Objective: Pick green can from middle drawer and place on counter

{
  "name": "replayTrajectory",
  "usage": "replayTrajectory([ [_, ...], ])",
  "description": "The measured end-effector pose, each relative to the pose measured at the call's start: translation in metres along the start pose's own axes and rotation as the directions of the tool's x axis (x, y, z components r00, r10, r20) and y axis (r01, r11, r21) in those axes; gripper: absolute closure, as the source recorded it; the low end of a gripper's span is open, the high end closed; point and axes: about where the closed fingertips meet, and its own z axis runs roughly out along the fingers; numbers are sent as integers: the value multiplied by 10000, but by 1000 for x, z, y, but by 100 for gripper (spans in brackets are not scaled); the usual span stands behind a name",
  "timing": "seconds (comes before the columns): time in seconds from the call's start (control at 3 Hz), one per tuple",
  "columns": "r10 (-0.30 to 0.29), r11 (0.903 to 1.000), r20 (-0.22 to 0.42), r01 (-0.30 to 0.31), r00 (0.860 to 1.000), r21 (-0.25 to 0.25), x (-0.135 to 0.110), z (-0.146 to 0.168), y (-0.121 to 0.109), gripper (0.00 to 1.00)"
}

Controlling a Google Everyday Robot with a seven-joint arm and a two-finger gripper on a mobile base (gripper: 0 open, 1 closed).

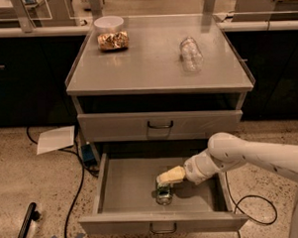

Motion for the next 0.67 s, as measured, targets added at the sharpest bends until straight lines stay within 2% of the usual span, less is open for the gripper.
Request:
replayTrajectory([
  [0.67, -97, 9991, 792, 64, 9968, 424, 7, 48, 7, 0],
])
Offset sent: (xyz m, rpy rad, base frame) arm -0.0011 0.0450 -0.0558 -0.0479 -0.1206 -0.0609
